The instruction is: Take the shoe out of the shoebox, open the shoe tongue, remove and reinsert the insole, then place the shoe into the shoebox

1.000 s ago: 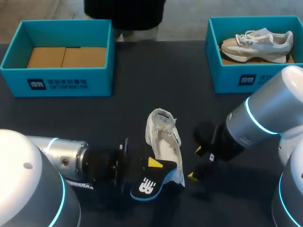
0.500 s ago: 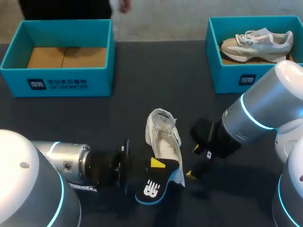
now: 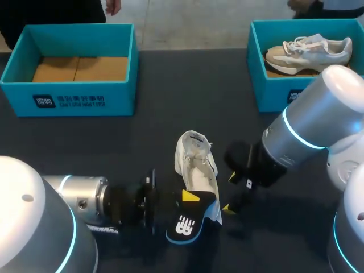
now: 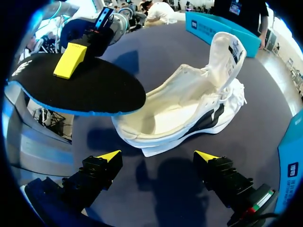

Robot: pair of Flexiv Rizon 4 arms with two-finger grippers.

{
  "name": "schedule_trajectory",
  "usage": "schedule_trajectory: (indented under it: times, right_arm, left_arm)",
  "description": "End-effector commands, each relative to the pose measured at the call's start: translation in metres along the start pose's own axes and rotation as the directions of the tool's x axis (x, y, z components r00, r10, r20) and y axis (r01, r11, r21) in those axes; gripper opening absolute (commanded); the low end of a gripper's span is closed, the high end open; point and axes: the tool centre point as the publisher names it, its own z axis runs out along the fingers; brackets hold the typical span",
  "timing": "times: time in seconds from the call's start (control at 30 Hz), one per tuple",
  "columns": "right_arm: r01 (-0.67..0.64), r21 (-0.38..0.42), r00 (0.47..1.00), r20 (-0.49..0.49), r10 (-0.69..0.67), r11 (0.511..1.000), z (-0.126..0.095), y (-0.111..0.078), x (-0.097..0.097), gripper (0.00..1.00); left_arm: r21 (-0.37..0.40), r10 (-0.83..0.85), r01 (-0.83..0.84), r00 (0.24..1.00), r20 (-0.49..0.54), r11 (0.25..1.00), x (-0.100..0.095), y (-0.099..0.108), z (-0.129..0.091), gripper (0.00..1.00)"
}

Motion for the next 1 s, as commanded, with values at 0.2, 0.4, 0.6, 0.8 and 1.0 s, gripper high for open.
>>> schedule_trajectory:
  times: [0.2,0.4,0.6,0.8,1.0]
  right_arm:
    - [0.009,0.02,1.0,0.008,-0.009,1.0,-0.002,0.006,0.003,1.0]
    - [0.009,0.02,1.0,0.008,-0.009,1.0,-0.002,0.006,0.003,1.0]
    - [0.009,0.02,1.0,0.008,-0.009,1.0,-0.002,0.006,0.003,1.0]
    - [0.009,0.02,1.0,0.008,-0.009,1.0,-0.002,0.006,0.003,1.0]
    - [0.009,0.02,1.0,0.008,-0.009,1.0,-0.002,0.006,0.003,1.0]
  left_arm:
    - [0.026,-0.032,0.031,0.999,0.029,0.999,0.0,-0.001,-0.001,0.0]
    - [0.058,-0.022,0.021,1.0,0.022,0.998,-0.002,-0.003,0.002,0.0]
    - [0.093,-0.031,0.026,0.999,0.044,0.995,-0.006,0.0,0.003,0.0]
    - [0.121,-0.053,0.047,0.997,0.049,0.992,-0.007,0.002,0.008,0.0]
    - [0.131,-0.073,0.067,0.996,0.044,0.989,-0.006,0.005,0.012,0.0]
